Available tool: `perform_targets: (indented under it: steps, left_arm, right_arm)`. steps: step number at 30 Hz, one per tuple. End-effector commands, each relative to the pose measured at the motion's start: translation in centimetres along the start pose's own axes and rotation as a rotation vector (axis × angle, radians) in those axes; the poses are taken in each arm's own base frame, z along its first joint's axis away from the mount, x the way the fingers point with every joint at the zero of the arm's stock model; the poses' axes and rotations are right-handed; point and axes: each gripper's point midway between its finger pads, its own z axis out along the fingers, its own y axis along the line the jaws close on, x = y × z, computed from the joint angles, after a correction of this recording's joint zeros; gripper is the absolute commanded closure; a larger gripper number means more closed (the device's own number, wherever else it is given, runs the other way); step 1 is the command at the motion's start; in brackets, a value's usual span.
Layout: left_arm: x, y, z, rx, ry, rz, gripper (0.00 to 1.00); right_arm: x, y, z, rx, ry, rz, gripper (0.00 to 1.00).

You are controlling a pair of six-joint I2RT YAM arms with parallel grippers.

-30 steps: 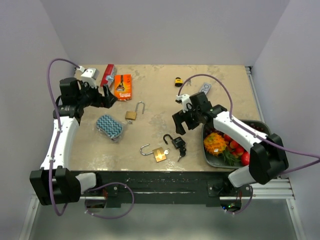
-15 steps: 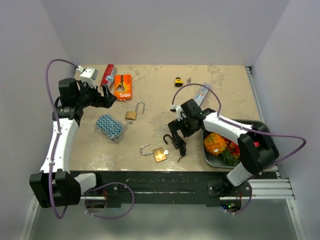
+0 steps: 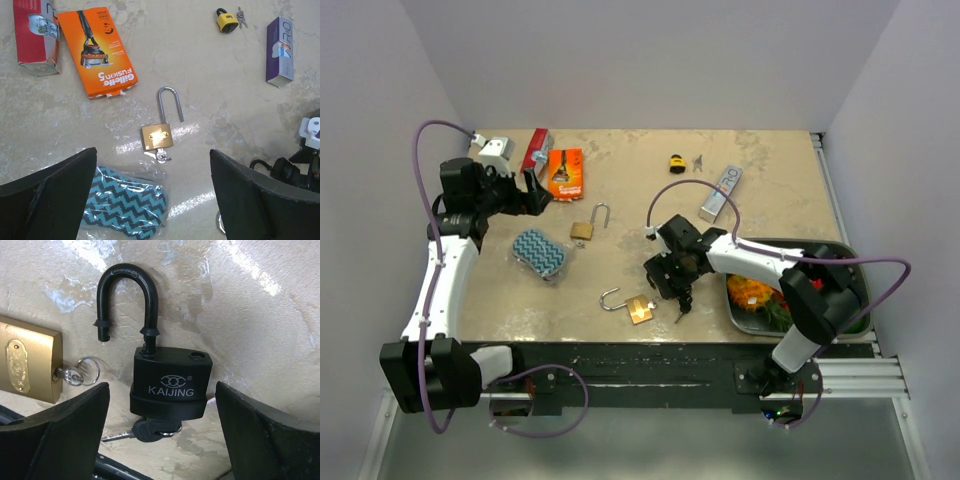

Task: Lock with the key
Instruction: Pick up the lock from the center of the board.

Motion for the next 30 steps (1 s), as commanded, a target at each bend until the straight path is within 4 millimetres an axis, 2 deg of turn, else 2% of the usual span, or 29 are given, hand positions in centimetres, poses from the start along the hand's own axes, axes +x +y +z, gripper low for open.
perform_targets:
  steps: [1,6,9,10,11,13,14,16,18,19,20,21,23,24,26,28,30]
  left_arm:
    - [-1.3,0.2,0.0,-0.026,-0.042,0.006,0.01]
    - [-1.4,0.3,-0.1,-0.030,-0.048,0.011,0.01]
    - [-1.4,0.0,0.1,-0.009,-0.043,0.008,0.01]
    - [-1.3,-0.1,0.2,0.003,-0.033,0.003,0.01]
    - [-0.7,-0.3,0.5,0.017,0.002,-0.014,0.01]
    - [-0.9,-0.8,0.4,0.051,0.021,-0.002,0.01]
    - [-0.4,-0.8,0.4,0.059,0.049,-0.008,0.01]
    - [-0.4,-1.2,0.3,0.087,0.053,0.025,0.01]
    - [0.0,-2.5,0.0,0.166,0.070,0.039,0.01]
    - [0.2,-3.0,-0.1,0.208,0.072,0.100,0.01]
    - [1.1,-3.5,-0.2,0.251,0.106,0.102,0.01]
    - [1.1,-5.0,-0.6,0.349,0.108,0.124,0.01]
    - [2.4,-6.0,-0.8,0.435,0.144,0.177,0.01]
    - [2.5,-7.2,-1.2,0.508,0.142,0.191,0.01]
    - [3.4,-8.0,-1.5,0.584,0.166,0.228,0.01]
    - [3.7,-9.4,-2.0,0.681,0.150,0.277,0.01]
    - [4.1,-11.1,-2.6,0.767,0.133,0.296,0.05]
  right_arm:
    - [-1.0,-1.0,0.2,0.100,-0.017,0.043,0.12]
    - [-0.7,-1.2,0.8,0.115,-0.010,0.059,0.24]
    - [-0.9,-1.7,1.3,0.148,-0.001,0.071,0.36]
    - [-0.3,-2.3,1.8,0.183,0.036,0.063,0.44]
    - [-0.5,-2.5,1.8,0.193,0.045,0.052,0.52]
    - [-1.4,-2.6,1.7,0.196,0.036,0.046,0.64]
    - [-1.7,-2.4,1.4,0.185,0.033,0.037,0.84]
    - [-2.8,-1.7,0.7,0.152,0.007,0.021,1.00]
    - [-4.4,-0.9,-0.7,0.104,-0.033,-0.020,1.00]
    - [-5.1,-0.6,-1.4,0.086,-0.054,-0.042,1.00]
    - [-6.0,-0.3,-2.2,0.057,-0.088,-0.101,1.00]
    - [-7.4,0.8,-4.0,-0.005,-0.153,-0.144,1.00]
    - [-9.1,1.6,-6.2,-0.055,-0.236,-0.291,1.00]
    - [-10.2,2.6,-8.3,-0.108,-0.297,-0.352,1.00]
    - [-10.2,3.4,-10.2,-0.168,-0.312,-0.524,1.00]
    - [-10.1,5.3,-13.2,-0.278,-0.373,-0.621,1.00]
    - [-10.4,6.7,-15.5,-0.342,-0.435,-0.719,1.00]
